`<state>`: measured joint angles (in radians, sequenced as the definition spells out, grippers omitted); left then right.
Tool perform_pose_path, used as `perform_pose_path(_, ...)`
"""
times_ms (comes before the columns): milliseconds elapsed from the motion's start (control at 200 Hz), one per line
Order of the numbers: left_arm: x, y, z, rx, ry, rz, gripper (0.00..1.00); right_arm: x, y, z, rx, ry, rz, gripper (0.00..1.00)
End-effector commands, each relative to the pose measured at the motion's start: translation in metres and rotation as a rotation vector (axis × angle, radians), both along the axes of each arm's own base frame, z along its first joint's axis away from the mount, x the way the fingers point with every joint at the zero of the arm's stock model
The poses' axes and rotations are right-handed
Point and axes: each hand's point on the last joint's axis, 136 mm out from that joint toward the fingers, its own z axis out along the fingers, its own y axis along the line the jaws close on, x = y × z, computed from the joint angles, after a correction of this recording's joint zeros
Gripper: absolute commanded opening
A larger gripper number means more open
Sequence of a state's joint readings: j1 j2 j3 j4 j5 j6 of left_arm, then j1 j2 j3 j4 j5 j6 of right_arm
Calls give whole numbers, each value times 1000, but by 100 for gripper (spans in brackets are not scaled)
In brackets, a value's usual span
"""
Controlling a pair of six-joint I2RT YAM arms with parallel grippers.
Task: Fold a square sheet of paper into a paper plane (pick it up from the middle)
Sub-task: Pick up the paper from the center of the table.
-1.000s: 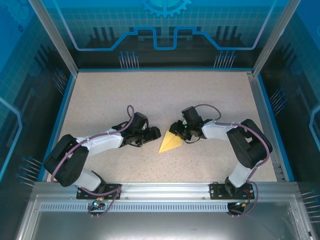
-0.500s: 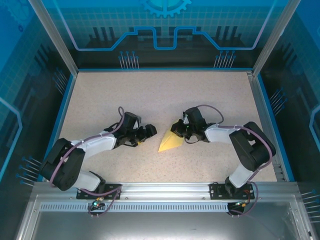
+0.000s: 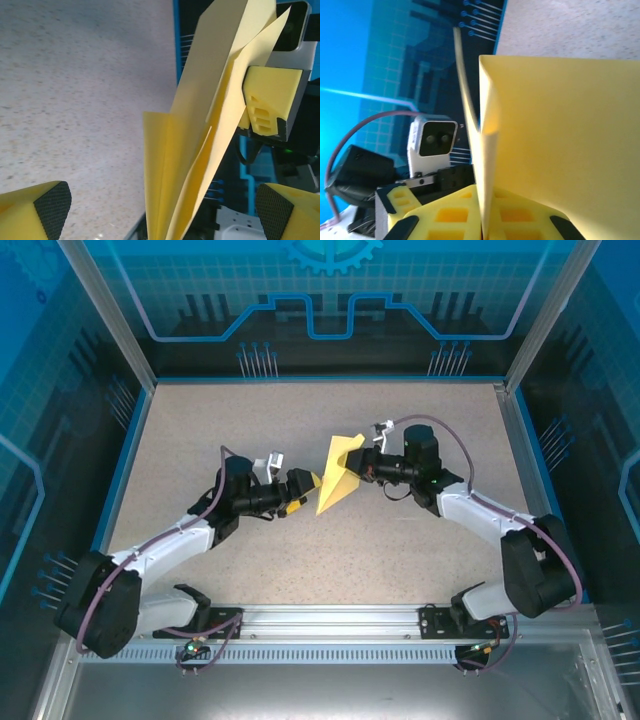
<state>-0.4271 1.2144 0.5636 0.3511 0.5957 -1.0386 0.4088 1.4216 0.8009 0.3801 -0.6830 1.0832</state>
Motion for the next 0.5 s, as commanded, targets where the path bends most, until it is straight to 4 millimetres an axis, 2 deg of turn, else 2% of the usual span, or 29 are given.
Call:
perform_pose_path(0, -7, -12, 20, -105, -9, -68, 98, -6, 5, 29, 79, -20, 59, 9)
perform_pose_path(170, -14, -27, 39, -155, -65, -131, 91, -7, 10, 31, 119, 18, 82, 9)
perform_pose_path(275, -12, -29, 43, -152, -81, -130, 80, -9, 16, 31, 129, 31, 104, 9)
perform_pose_path(395, -8, -28, 45, -151, -100, -110, 62, -12, 19, 28, 125, 48, 121, 9)
perform_pose_path(495, -4, -24, 42, -122, -116, -74, 49, -14, 19, 23, 115, 71, 127, 10)
